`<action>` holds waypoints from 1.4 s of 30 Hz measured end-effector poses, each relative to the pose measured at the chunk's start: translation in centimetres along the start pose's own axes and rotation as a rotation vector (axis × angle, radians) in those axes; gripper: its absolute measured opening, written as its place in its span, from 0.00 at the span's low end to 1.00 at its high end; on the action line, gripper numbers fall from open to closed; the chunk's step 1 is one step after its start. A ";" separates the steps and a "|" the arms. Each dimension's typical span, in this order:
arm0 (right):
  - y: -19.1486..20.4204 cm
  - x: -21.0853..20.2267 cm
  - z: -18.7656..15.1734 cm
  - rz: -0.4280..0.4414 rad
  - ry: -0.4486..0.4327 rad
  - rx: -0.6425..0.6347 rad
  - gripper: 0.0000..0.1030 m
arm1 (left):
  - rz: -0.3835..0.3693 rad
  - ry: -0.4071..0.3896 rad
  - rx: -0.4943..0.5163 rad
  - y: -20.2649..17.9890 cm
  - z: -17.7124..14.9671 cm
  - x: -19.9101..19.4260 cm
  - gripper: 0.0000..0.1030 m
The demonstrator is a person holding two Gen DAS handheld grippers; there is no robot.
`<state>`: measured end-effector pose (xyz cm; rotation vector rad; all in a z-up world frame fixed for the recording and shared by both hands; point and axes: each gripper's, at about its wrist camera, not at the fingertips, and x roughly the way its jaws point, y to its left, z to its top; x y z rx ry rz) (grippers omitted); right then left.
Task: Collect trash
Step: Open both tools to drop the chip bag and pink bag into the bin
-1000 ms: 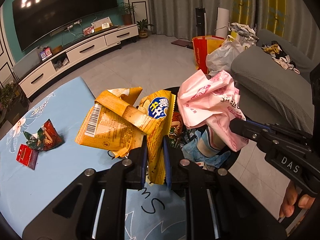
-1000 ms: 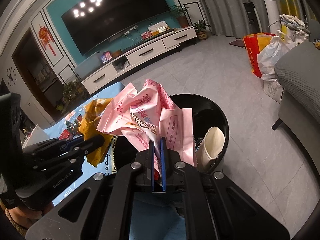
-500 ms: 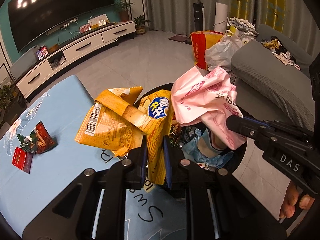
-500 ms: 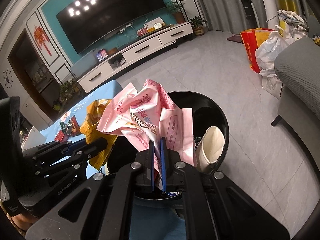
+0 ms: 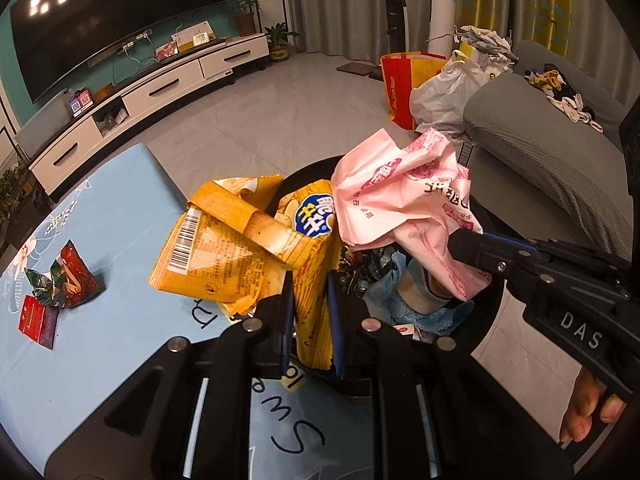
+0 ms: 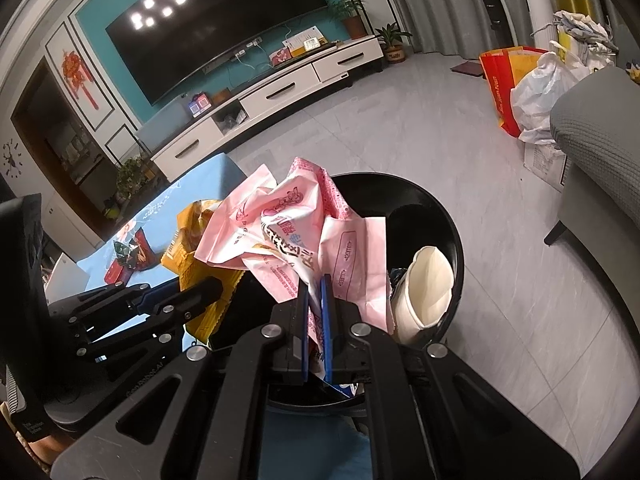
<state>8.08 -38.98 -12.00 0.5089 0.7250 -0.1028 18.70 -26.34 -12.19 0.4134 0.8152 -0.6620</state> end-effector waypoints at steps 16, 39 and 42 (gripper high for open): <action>-0.4 0.5 -0.3 0.011 0.014 0.012 0.07 | -0.008 0.016 0.008 -0.5 0.5 0.8 0.23; -0.9 -2.3 0.4 -0.003 -0.040 0.043 0.55 | 0.008 -0.029 -0.013 -0.2 0.0 -1.3 0.62; -0.9 -3.3 0.1 -0.028 -0.050 0.035 0.68 | 0.017 -0.047 -0.024 -0.1 -0.1 -2.4 0.73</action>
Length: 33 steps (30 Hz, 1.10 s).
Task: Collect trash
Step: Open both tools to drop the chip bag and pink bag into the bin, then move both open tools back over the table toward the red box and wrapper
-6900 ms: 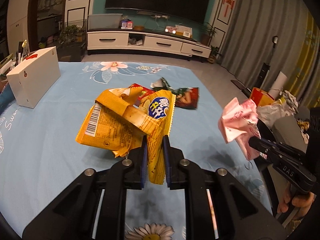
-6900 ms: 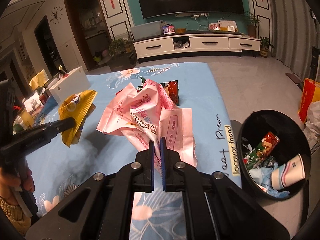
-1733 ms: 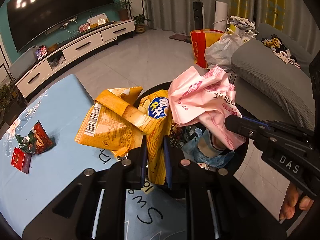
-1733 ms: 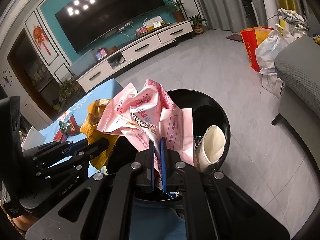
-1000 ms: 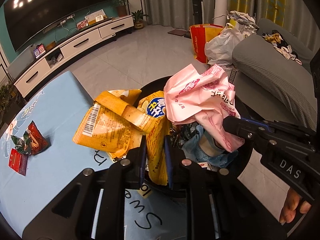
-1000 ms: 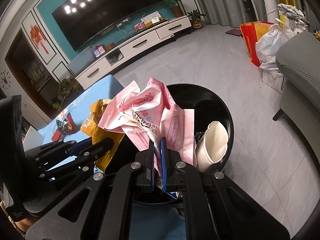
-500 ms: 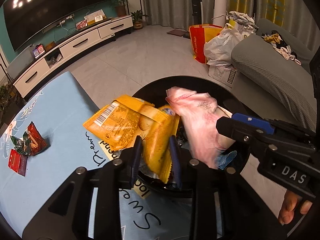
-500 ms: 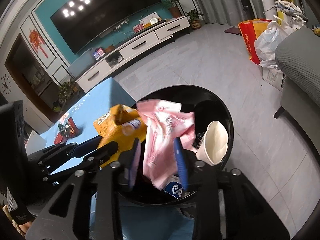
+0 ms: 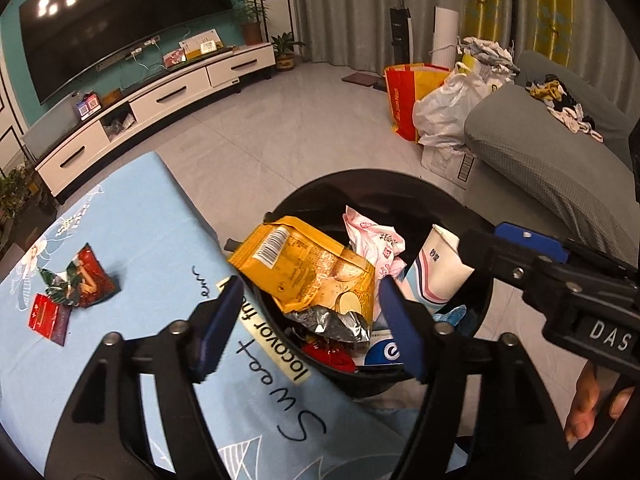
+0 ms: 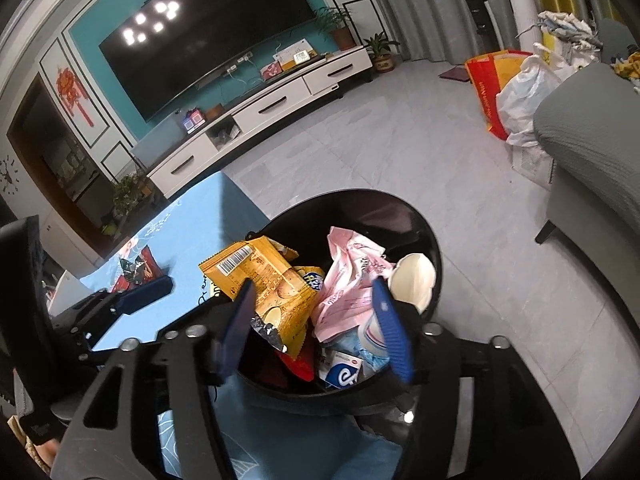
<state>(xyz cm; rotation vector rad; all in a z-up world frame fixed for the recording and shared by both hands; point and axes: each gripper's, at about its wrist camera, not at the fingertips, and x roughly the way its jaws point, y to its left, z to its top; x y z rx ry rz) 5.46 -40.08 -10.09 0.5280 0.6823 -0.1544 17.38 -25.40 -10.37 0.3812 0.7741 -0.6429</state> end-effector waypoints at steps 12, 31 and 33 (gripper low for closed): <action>2.0 -5.3 -0.8 -0.095 -0.037 -0.066 0.95 | 0.042 -0.087 -0.073 1.5 -1.2 -6.8 0.97; 7.7 -12.6 -2.9 -0.074 -0.100 -0.193 0.96 | 0.131 -0.191 -0.278 7.0 -6.3 -19.7 0.97; 8.3 -12.7 -3.2 -0.061 -0.097 -0.204 0.96 | 0.142 -0.202 -0.284 7.2 -6.8 -20.5 0.97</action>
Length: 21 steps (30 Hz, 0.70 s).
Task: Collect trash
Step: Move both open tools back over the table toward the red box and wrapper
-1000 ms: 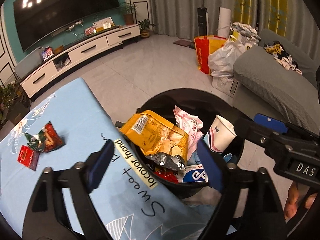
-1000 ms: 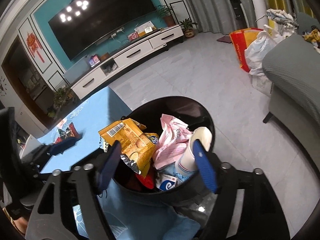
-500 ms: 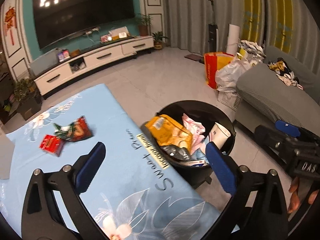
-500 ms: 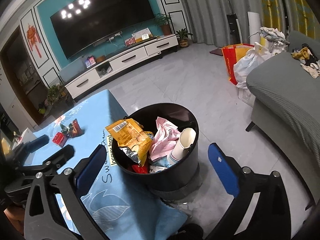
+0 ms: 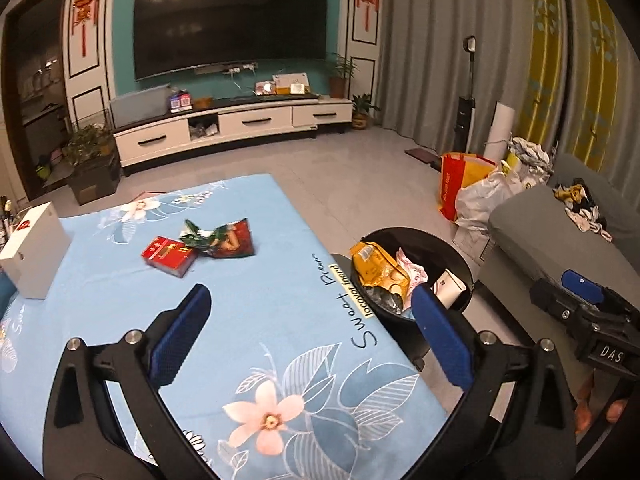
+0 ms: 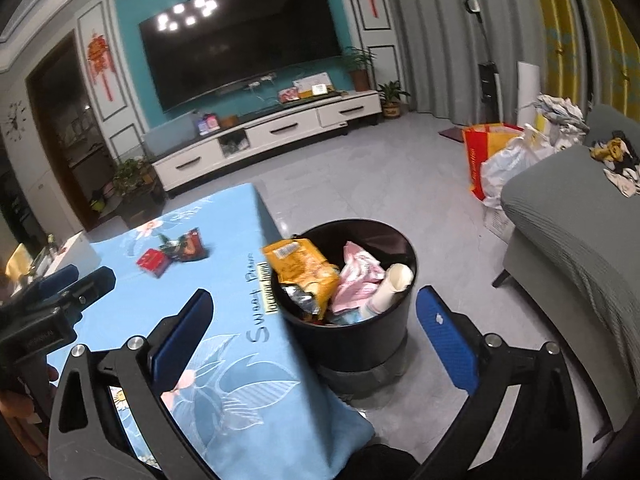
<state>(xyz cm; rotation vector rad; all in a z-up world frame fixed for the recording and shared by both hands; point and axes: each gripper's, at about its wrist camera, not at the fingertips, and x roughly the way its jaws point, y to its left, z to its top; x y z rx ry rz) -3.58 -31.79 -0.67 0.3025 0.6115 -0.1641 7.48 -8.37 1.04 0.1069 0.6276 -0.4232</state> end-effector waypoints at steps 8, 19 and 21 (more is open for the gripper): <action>3.6 0.4 0.0 0.057 0.004 -0.060 0.96 | 0.060 -0.009 -0.050 3.1 -1.2 -1.9 0.97; 6.6 3.3 -0.3 0.095 0.053 -0.117 0.96 | 0.113 0.017 -0.155 8.6 -2.3 -0.6 0.97; 7.0 4.2 -0.5 0.099 0.069 -0.125 0.96 | 0.122 0.032 -0.180 9.8 -2.7 0.0 0.97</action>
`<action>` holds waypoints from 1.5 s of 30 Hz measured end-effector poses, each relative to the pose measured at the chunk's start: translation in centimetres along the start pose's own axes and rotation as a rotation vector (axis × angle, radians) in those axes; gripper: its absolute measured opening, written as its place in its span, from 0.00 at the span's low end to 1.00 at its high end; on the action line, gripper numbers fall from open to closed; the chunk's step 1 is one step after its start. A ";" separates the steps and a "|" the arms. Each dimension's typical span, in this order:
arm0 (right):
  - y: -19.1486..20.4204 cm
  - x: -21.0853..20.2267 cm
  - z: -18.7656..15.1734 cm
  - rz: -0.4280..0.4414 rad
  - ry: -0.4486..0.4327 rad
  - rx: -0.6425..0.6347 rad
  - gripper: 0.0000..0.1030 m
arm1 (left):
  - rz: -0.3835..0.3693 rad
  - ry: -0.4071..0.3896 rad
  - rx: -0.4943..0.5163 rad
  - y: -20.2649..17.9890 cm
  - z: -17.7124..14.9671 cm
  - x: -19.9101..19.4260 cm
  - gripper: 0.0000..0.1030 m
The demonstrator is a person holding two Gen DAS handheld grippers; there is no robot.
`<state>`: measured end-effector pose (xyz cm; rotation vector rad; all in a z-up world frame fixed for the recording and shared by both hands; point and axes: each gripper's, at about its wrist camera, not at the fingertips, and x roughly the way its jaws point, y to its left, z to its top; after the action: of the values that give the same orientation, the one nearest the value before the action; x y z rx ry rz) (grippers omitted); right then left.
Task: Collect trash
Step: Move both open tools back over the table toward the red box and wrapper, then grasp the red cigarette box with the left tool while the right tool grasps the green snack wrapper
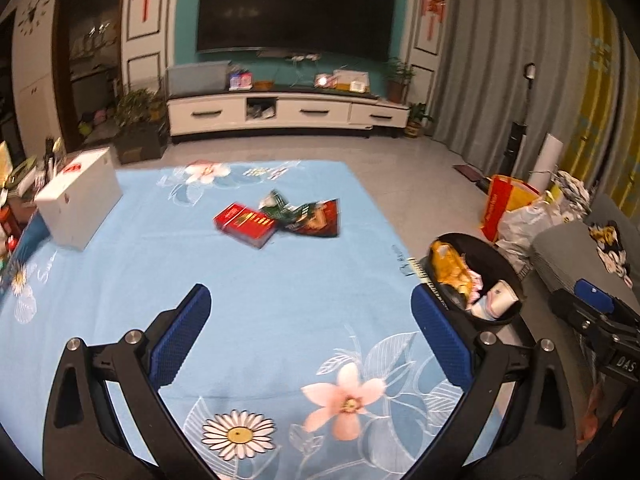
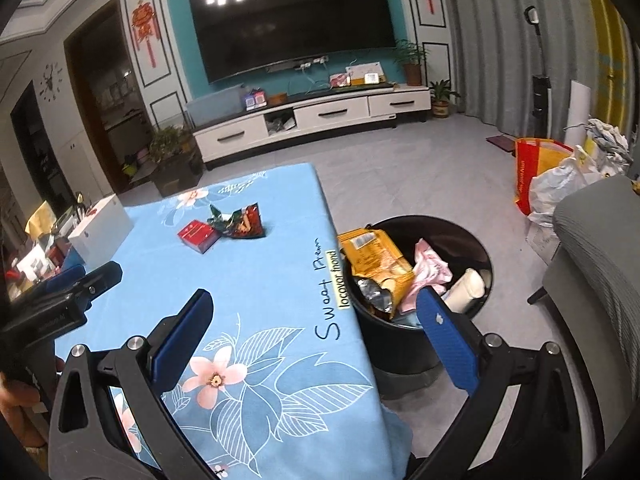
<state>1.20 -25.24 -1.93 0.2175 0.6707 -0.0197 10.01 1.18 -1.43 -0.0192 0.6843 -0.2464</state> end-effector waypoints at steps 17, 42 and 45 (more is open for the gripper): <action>4.7 13.0 2.0 0.135 0.137 -0.113 0.96 | 0.075 0.132 -0.191 10.1 -0.6 9.8 0.97; 6.8 33.8 8.2 0.380 0.286 -0.183 0.96 | -0.007 0.199 -0.053 10.7 5.6 24.5 0.97; 7.1 34.2 8.3 0.407 0.303 -0.161 0.62 | -0.031 0.202 -0.006 10.8 5.9 25.2 0.97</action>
<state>33.77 -18.29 -15.41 0.2002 0.9141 0.4637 34.92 5.44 -13.63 -0.0109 0.8861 -0.2781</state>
